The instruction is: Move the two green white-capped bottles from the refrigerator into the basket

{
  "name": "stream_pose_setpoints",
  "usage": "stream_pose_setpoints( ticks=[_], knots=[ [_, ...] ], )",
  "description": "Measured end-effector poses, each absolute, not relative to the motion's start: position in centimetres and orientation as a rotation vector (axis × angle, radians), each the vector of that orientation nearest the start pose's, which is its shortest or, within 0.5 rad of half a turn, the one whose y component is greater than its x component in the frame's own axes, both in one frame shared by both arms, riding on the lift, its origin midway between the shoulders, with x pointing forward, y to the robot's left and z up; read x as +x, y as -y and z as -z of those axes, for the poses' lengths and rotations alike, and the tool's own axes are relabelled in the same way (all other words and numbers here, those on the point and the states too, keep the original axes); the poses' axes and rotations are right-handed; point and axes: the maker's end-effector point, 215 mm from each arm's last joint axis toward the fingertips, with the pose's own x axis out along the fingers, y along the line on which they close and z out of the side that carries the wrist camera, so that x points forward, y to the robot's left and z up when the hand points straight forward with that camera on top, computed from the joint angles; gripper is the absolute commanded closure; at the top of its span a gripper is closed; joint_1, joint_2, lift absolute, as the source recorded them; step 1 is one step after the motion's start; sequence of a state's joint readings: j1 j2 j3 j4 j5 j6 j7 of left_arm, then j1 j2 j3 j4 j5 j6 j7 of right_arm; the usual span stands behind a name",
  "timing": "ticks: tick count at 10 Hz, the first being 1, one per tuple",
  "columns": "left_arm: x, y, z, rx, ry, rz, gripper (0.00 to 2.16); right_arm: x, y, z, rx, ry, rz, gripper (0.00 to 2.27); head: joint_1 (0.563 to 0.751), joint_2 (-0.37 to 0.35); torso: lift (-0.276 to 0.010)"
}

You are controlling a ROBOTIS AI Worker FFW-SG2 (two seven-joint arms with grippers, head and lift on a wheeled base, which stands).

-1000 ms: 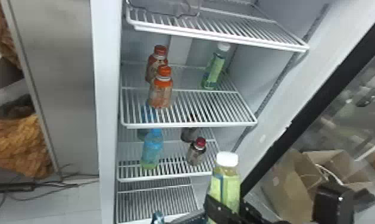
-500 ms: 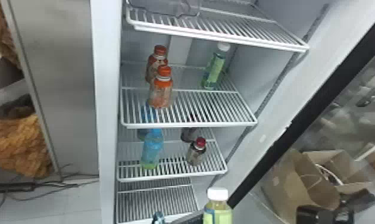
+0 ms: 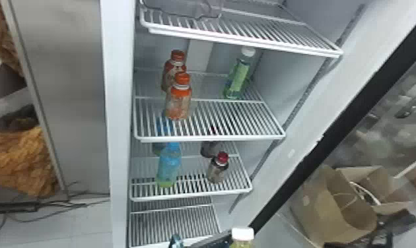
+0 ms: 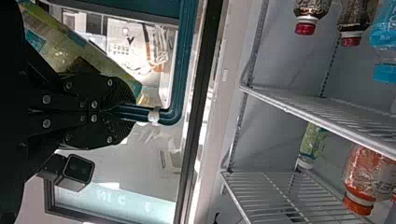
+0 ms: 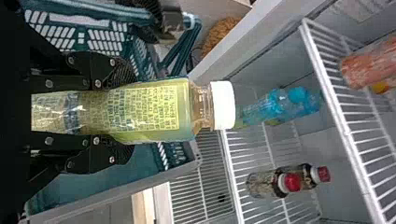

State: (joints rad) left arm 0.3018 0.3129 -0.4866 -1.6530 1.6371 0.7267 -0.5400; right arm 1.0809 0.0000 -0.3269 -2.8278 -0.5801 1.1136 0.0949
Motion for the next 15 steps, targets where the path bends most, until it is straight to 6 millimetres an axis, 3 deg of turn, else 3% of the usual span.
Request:
stream_pose_setpoints(
  ticks=[6,9,13,15],
  knots=[
    [25.1,7.8,38.3,-1.664,-0.872,1.047,1.21,21.4,19.7,41.4,0.407,-0.848,-0.168,0.83,0.695,-0.350,-0.004],
    [25.2,7.6,38.3,-1.667,-0.868,1.042,1.21,21.7,19.3,41.2,0.418,-0.839,-0.180,0.39,0.695,-0.350,-0.004],
    [25.2,7.7,38.3,-1.664,-0.869,1.045,1.21,22.2,19.4,40.8,0.419,-0.816,-0.178,0.39,0.695,-0.350,-0.004],
    [25.2,7.8,38.2,-1.660,-0.869,1.049,1.21,23.3,20.5,40.0,0.383,-0.770,-0.153,0.38,0.695,-0.350,-0.004]
  ],
)
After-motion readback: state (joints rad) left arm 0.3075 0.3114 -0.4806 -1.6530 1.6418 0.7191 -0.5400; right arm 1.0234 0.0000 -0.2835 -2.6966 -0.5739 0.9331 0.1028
